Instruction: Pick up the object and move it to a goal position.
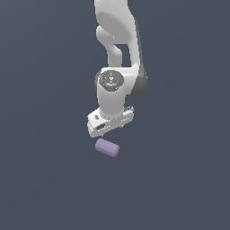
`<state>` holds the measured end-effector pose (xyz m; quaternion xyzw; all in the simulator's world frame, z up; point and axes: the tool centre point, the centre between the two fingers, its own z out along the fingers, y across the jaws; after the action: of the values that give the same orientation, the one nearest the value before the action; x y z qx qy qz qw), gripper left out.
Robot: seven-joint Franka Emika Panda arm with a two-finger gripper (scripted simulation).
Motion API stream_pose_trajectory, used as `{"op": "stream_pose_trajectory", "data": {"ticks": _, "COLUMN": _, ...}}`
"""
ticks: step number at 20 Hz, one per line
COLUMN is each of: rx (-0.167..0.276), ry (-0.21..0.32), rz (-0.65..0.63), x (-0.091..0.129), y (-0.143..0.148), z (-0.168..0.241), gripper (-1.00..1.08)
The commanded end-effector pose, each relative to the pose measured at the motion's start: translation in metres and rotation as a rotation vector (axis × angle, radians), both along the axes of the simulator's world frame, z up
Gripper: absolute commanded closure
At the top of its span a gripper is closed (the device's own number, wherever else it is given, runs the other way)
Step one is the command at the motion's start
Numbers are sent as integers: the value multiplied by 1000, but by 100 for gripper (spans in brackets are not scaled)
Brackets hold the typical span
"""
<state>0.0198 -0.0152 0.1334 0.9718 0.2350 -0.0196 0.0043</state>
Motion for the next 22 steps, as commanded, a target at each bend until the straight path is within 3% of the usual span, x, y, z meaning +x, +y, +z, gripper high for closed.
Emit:
{"op": "stream_pose_trajectory", "data": {"ticks": 1, "rx": 2, "ry": -2, "rz": 68, "x": 4, "y": -2, "z": -4, "gripper": -92}}
{"op": "stream_pose_trajectory", "data": {"ticks": 22, "rx": 25, "ry": -22, "rz": 587, "x": 35, "y": -20, "z": -36, "gripper": -92}}
